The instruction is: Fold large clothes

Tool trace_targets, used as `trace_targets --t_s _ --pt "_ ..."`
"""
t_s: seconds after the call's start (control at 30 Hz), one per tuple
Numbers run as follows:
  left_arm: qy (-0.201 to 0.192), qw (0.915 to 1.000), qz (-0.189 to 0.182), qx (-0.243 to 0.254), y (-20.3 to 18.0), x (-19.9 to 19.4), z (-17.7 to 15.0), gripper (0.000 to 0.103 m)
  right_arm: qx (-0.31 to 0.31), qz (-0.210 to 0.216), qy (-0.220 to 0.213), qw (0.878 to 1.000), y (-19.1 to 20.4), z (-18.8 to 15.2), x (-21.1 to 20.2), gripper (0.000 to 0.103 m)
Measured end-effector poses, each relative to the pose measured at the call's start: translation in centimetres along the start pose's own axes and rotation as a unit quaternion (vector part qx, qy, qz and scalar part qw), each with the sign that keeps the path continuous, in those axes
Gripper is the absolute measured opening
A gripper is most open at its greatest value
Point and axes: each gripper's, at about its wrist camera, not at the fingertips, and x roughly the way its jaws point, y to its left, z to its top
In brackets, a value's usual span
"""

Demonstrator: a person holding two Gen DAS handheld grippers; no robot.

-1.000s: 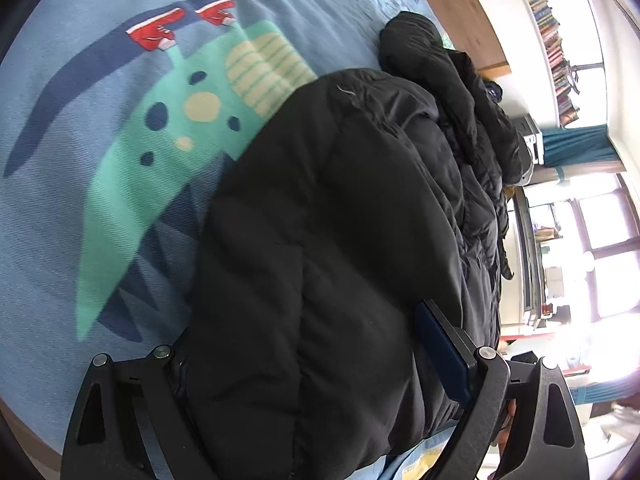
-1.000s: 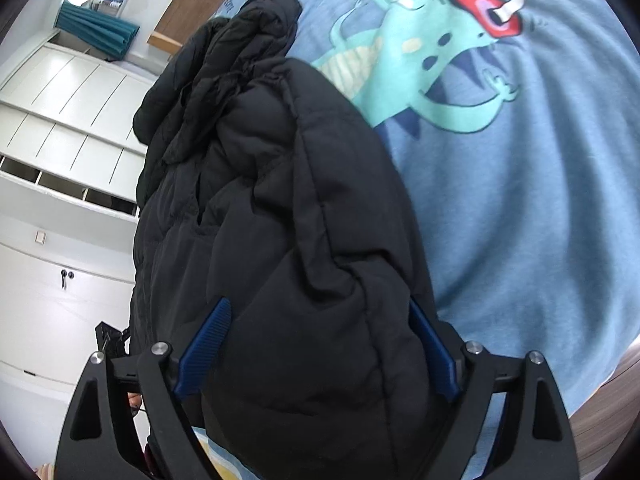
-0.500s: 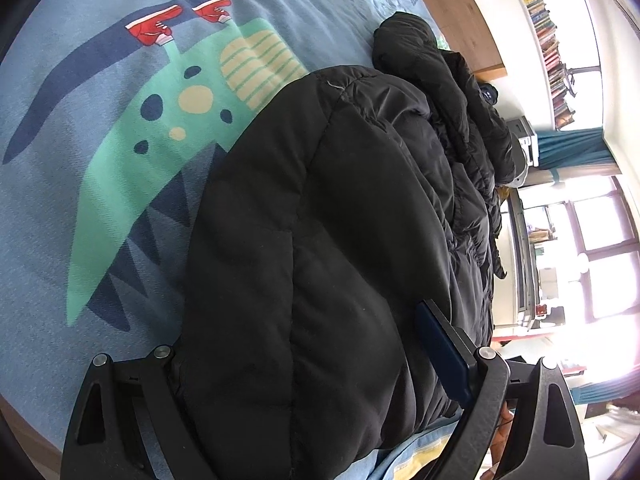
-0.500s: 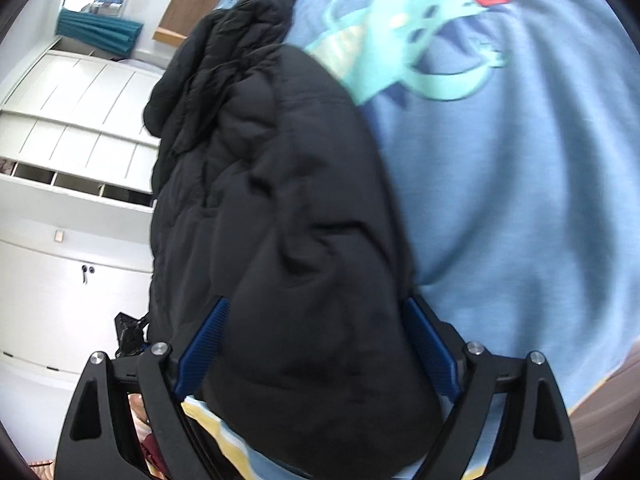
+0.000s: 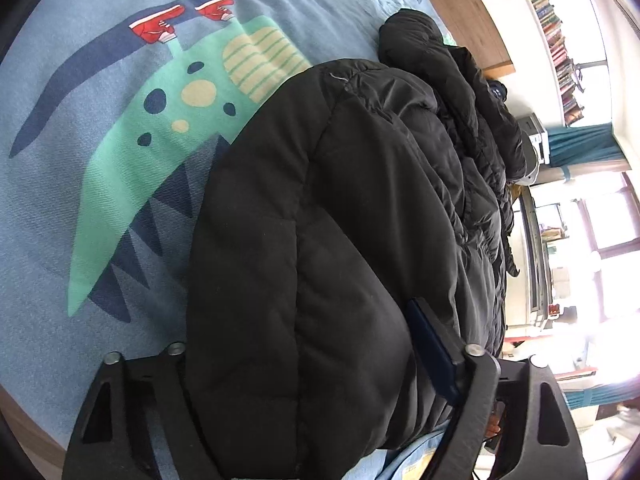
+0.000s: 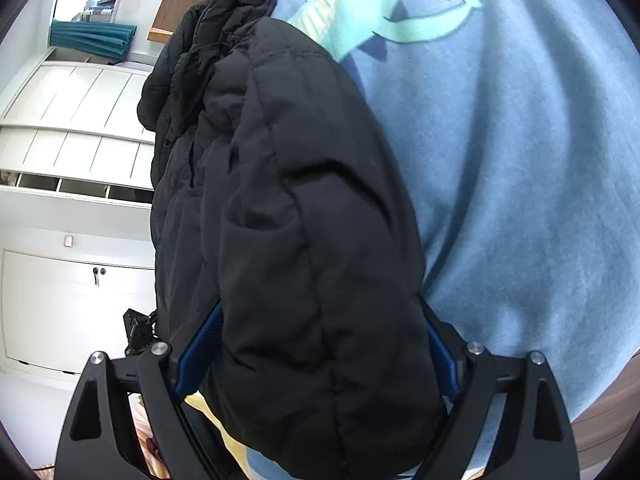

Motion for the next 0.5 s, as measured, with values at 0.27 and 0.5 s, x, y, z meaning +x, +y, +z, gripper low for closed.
trace_targets --t_s 0.27,0.5 --pt "-0.002 0.9998 -0.014 0.011 -0.8 -0.2 -0.4 0.041 -0.042 -0.002 -0.006 0.999 2.8 -0.3 0.0 0.036" --pt "-0.019 0.9989 0.016 0.039 -3.3 -0.9 -0.2 0.019 -0.062 -0.026 -0.028 0.997 5.3 0.1 -0.5 0.026"
